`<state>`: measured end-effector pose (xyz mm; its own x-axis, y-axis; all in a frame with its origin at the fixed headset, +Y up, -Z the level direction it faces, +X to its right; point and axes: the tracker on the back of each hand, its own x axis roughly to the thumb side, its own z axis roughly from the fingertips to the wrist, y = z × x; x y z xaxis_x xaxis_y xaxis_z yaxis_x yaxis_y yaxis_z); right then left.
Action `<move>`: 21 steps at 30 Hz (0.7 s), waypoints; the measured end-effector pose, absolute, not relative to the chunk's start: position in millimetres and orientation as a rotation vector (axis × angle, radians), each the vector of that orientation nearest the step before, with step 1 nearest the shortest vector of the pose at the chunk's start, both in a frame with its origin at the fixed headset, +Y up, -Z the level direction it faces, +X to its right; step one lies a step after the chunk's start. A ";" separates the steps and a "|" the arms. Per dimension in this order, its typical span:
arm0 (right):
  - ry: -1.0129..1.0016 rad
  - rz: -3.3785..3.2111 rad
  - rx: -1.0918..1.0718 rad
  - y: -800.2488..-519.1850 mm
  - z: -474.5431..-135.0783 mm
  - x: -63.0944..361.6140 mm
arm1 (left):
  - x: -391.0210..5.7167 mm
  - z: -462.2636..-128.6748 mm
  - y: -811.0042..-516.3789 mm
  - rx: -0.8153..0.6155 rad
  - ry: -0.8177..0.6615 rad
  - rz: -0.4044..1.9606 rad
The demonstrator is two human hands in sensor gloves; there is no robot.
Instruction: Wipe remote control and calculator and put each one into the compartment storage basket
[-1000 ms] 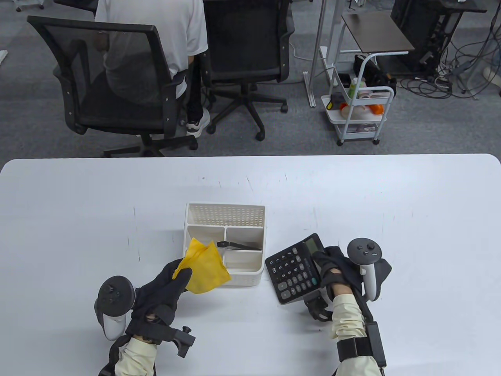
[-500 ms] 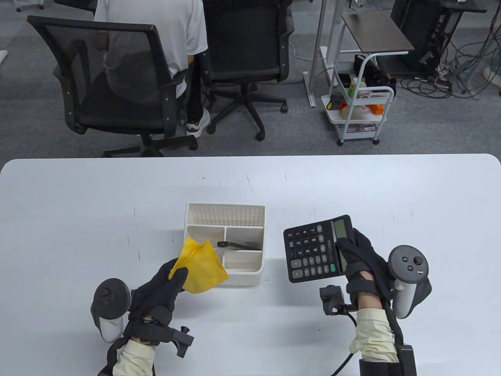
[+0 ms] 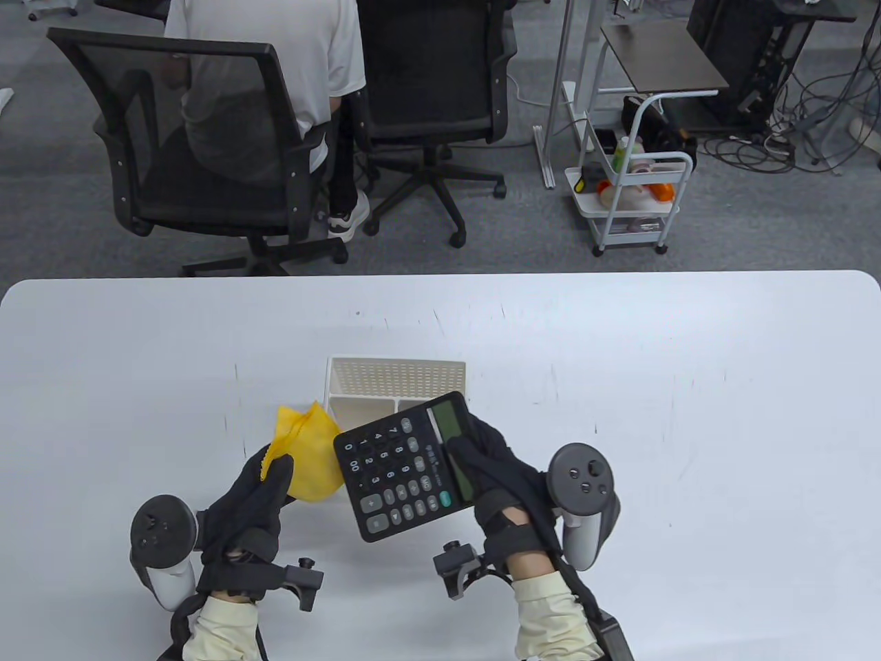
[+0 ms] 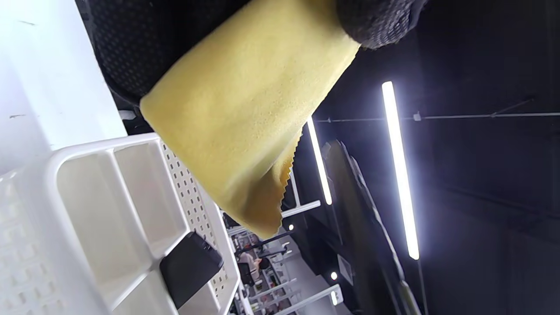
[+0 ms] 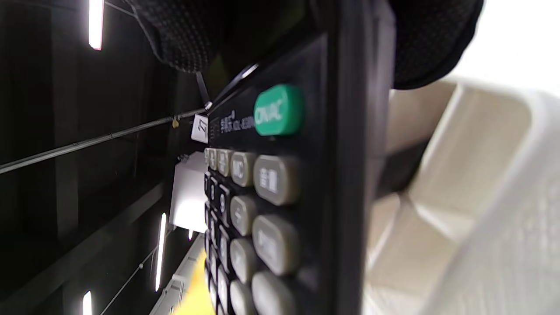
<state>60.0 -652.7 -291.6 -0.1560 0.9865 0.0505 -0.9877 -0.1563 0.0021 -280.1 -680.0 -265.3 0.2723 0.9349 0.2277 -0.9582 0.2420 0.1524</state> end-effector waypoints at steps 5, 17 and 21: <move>-0.011 1.660 -0.011 -686.3 -300.4 38.6 | -280.6 -260.0 -672.0 0.381 -0.106 1.155; -0.003 1.384 -0.126 -729.8 -299.4 47.2 | -204.0 -255.5 -679.9 0.355 -0.423 0.437; 0.002 1.341 -0.140 -734.5 -297.8 55.9 | -193.7 -251.9 -681.6 0.395 -0.454 0.300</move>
<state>55.9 -734.5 -297.8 0.2292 0.9700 -0.0816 -0.9702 0.2208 -0.1002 -193.7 -681.6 -251.9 0.8577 0.1915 0.4772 -0.3641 0.8815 0.3006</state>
